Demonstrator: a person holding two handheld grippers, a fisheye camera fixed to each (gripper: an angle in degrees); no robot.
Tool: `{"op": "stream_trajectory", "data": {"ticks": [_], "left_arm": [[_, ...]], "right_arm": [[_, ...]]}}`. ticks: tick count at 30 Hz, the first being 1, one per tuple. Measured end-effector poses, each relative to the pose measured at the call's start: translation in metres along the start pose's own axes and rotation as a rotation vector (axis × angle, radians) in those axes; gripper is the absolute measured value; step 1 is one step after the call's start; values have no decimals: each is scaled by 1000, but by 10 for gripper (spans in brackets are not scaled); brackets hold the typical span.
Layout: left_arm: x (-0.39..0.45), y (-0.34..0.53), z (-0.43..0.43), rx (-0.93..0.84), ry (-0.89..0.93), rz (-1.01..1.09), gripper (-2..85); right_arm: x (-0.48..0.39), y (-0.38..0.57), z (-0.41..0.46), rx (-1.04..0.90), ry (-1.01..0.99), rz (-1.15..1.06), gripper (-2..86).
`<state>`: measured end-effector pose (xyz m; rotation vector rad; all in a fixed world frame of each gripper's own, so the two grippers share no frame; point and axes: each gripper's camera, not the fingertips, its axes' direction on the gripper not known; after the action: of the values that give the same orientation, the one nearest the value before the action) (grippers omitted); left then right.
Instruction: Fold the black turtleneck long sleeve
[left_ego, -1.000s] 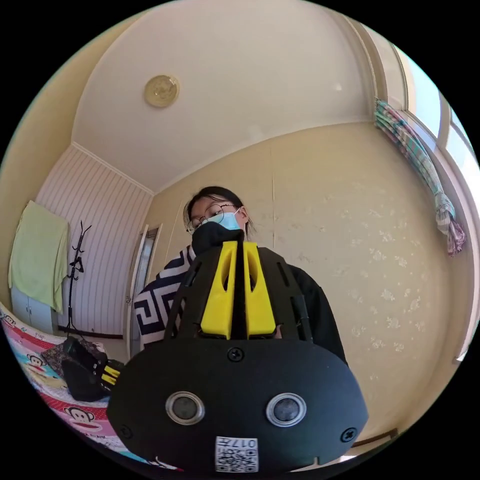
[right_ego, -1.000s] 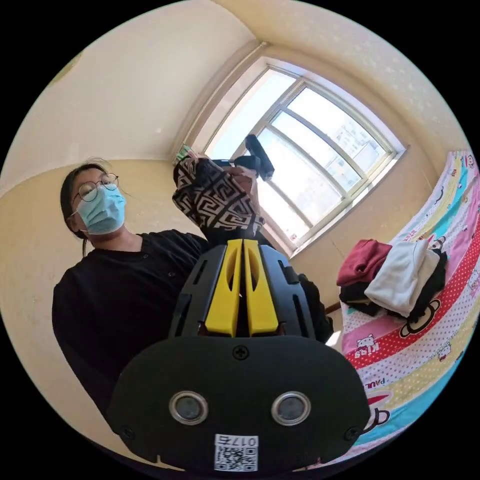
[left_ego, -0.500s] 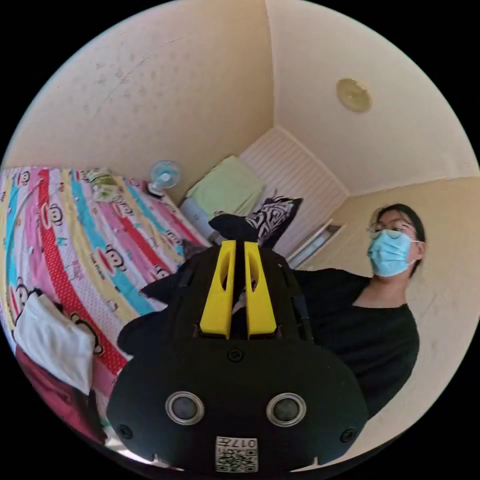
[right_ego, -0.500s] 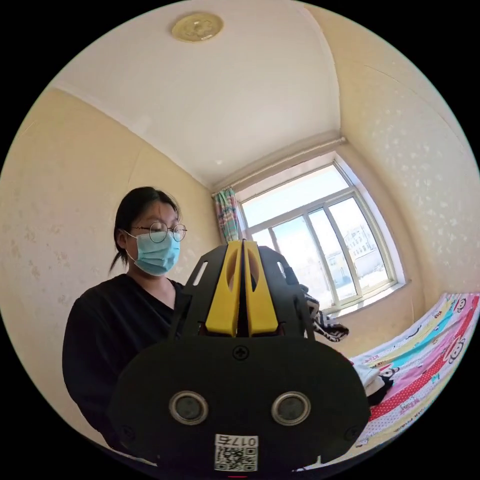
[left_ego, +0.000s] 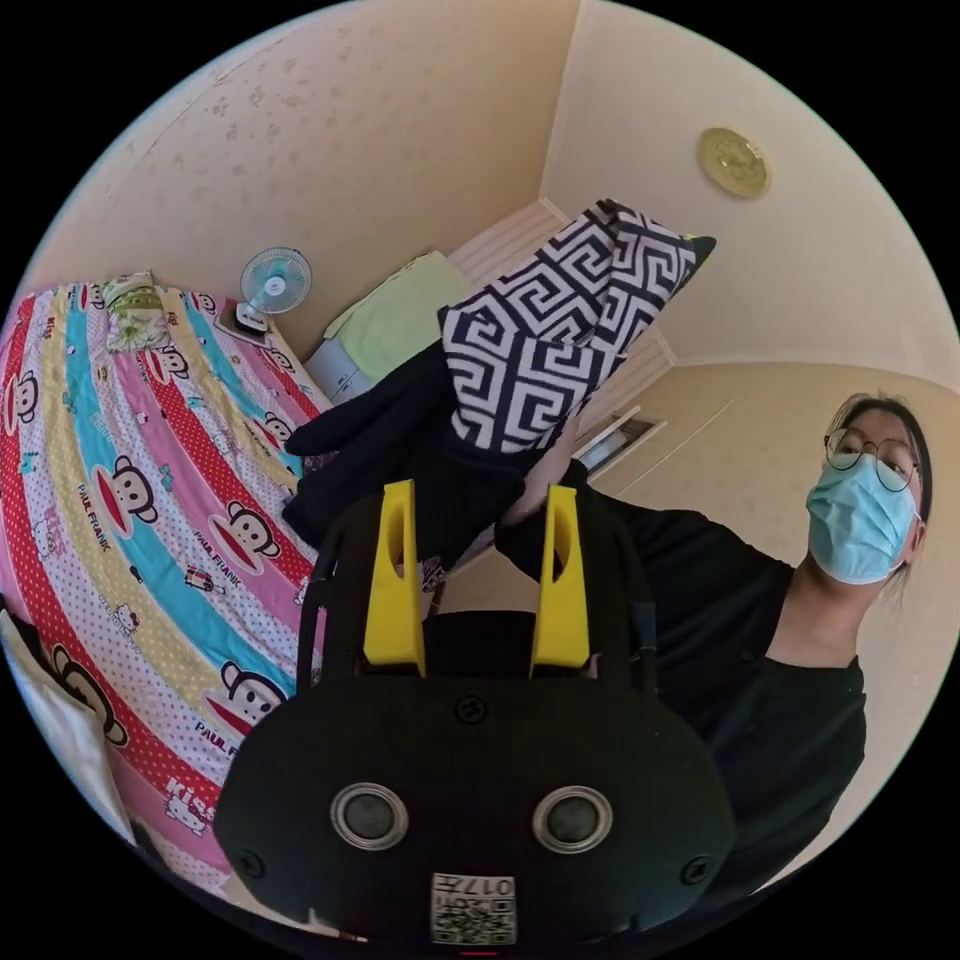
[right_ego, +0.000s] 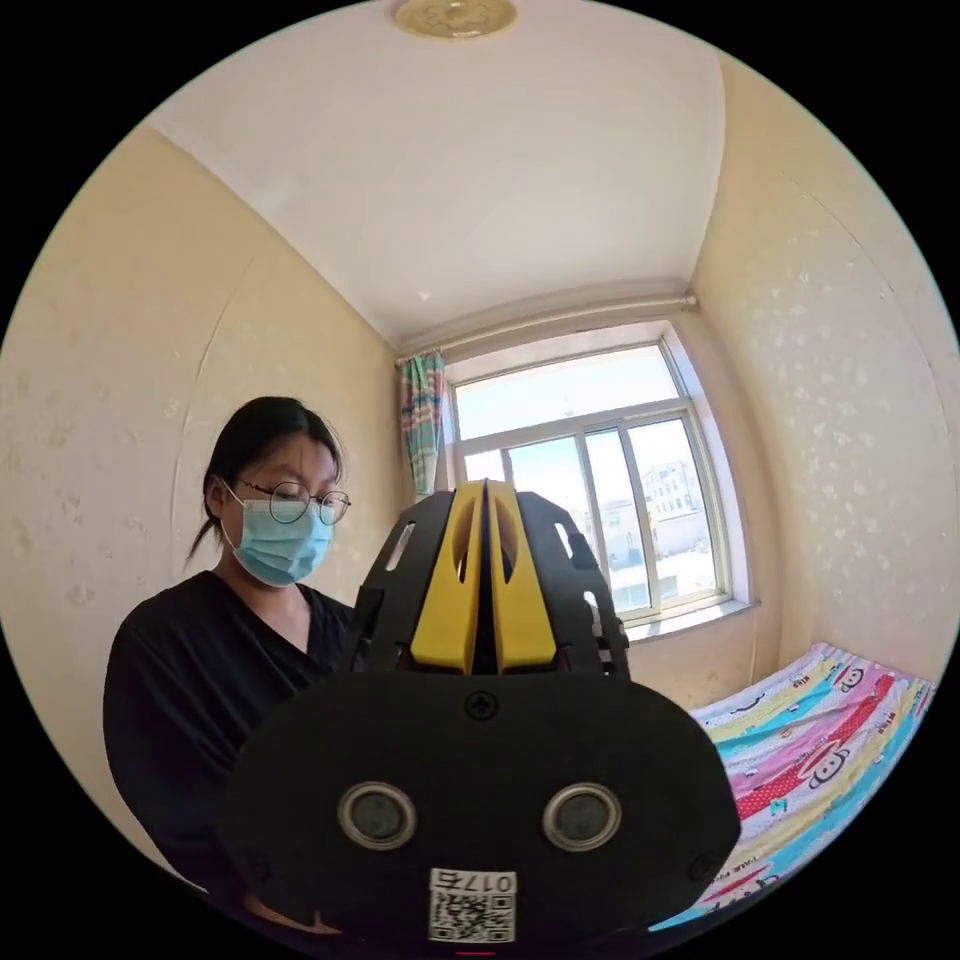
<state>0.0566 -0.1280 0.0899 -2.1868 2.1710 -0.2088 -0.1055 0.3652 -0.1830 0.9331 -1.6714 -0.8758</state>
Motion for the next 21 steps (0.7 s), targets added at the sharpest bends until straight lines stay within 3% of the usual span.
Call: {"op": "stream_trajectory", "data": {"ticks": [5,7,9,11,15,21], "left_arm": [[-27,-4,15,-105,-78,-86,167],[-53,0,12,-75,1,-118,145],[-82,6,-12,-16,152,-123,56],[-89,13,-50,69,119,-97,49],[-95,50,-149,286,-135,-155,72],[-90,75,-203,342,-146,-129,168]], "right_arm": [[-40,-10,6,13,199,-51,3],[-51,-13,9,26,195,-59,3],[-62,-21,7,29,255,-52,3],[-67,-29,-1,19,323,-32,3],[-74,-43,-11,4,304,0,3],[-74,-62,19,-30,161,20,3]]}}
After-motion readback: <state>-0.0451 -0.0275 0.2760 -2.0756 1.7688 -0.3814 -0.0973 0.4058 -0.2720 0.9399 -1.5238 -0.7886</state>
